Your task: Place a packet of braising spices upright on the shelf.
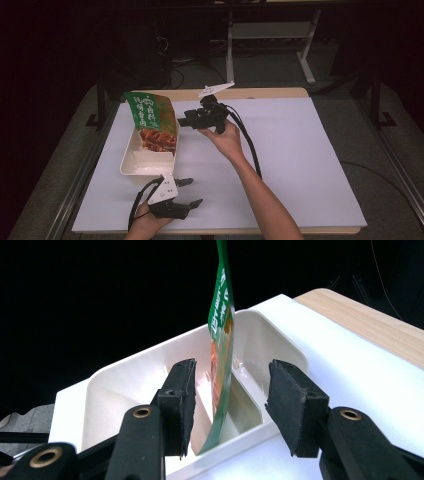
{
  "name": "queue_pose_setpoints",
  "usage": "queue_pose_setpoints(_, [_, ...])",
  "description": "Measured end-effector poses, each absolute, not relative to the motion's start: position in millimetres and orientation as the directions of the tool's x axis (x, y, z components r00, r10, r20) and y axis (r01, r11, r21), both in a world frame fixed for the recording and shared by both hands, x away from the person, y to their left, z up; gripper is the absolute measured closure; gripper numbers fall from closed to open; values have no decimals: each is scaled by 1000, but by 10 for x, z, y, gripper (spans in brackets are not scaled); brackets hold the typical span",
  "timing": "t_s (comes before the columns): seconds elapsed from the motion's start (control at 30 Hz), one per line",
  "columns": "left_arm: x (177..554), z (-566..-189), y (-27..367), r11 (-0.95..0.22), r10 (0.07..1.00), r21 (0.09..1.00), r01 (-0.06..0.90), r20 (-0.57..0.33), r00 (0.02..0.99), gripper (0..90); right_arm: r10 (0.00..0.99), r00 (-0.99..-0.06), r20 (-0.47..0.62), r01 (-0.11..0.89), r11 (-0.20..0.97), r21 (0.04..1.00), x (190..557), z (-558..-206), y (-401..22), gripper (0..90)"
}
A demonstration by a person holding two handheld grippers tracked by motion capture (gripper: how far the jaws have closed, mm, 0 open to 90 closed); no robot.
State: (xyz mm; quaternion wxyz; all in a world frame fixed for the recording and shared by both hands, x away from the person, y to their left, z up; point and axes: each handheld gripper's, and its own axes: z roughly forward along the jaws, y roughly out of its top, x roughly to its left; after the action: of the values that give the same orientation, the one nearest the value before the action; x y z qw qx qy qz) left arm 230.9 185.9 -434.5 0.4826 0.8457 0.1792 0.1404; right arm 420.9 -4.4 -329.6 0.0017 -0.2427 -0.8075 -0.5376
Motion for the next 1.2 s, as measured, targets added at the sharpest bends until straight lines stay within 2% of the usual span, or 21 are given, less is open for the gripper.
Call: queue_pose_setpoints(1.2, [2313, -4354, 1832, -478, 443, 861, 175, 64, 894, 294, 435, -851, 295, 442, 288, 850, 4022, -3340, -694, 411])
